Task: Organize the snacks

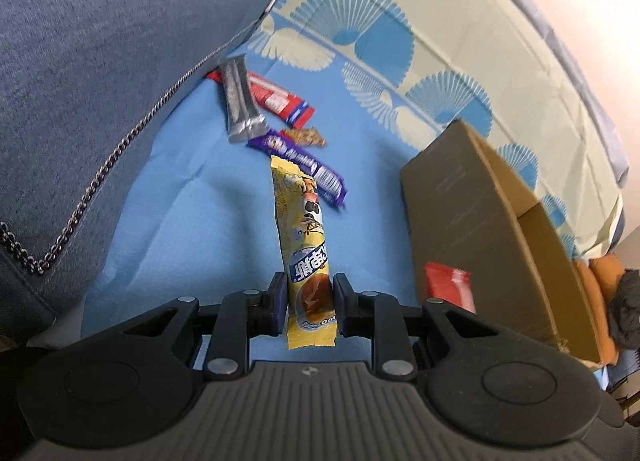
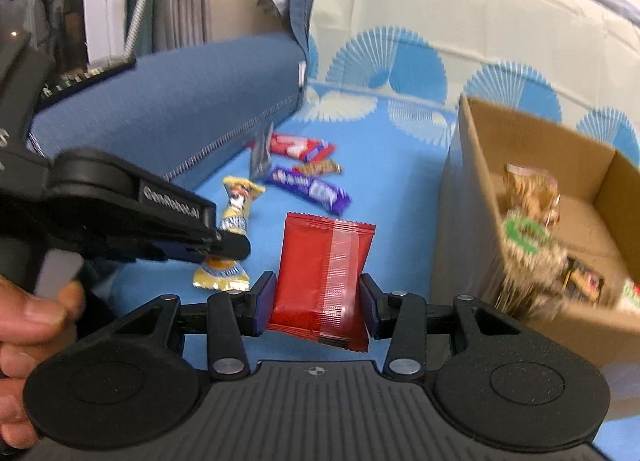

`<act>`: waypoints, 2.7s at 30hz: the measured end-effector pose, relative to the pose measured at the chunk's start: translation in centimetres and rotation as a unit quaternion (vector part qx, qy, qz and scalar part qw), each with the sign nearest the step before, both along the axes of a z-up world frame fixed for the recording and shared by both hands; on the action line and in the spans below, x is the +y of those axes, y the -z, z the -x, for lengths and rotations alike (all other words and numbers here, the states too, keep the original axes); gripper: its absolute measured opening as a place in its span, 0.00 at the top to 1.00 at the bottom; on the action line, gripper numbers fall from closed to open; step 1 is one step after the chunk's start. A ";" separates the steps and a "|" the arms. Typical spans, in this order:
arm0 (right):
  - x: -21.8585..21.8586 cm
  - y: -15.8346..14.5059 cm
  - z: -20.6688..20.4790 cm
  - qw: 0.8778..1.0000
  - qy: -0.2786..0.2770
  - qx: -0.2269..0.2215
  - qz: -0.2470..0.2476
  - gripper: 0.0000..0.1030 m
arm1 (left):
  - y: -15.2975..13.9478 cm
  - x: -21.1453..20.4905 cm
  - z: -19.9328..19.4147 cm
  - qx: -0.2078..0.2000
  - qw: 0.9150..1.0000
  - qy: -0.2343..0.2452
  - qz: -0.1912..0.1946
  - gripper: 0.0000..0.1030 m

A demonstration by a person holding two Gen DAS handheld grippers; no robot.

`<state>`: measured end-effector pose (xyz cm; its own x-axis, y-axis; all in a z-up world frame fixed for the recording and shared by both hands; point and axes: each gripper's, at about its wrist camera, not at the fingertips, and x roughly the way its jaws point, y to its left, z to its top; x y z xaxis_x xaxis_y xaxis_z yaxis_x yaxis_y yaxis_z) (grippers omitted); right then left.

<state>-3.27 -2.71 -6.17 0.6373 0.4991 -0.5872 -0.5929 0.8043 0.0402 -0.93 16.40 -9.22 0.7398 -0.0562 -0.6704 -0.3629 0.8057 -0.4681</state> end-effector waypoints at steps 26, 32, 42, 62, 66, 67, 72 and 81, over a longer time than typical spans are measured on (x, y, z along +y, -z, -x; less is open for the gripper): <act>-5.0 -6.0 -1.4 0.992 0.027 -0.078 -0.100 0.55 | -4.0 -0.8 1.5 -0.078 0.997 0.010 -0.018 0.75; -6.9 -6.7 -2.6 0.987 0.054 -0.080 -0.132 0.55 | -6.4 -2.8 0.3 -0.091 0.994 0.031 -0.042 0.75; -12.0 -7.2 -5.5 0.974 0.135 -0.075 -0.163 0.55 | -10.1 -10.2 -5.0 -0.115 0.987 0.093 -0.061 0.75; -18.9 -5.1 -8.5 0.946 0.282 -0.056 -0.148 0.37 | -14.4 -21.3 -12.2 -0.151 0.966 0.191 -0.090 0.59; -18.7 -4.7 -8.7 0.947 0.287 -0.055 -0.135 0.37 | -14.4 -20.2 -10.8 -0.156 0.965 0.186 -0.095 0.60; -18.6 -4.7 -8.7 0.947 0.287 -0.055 -0.131 0.37 | -14.3 -19.7 -10.2 -0.157 0.966 0.182 -0.097 0.62; -17.7 -4.3 -8.1 0.951 0.282 -0.063 -0.111 0.37 | -12.4 -16.6 -6.0 -0.177 0.954 0.180 -0.161 0.83; -14.4 -4.0 -5.4 0.962 0.244 -0.092 -0.075 0.44 | -5.7 -7.3 -2.5 -0.113 0.951 0.153 -0.243 0.88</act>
<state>2.13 -17.10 -2.20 0.9039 0.1838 -0.3862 -0.1541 0.9823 0.1068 1.54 9.05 -3.55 0.8671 -0.0161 -0.4978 -0.0110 0.9986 -0.0513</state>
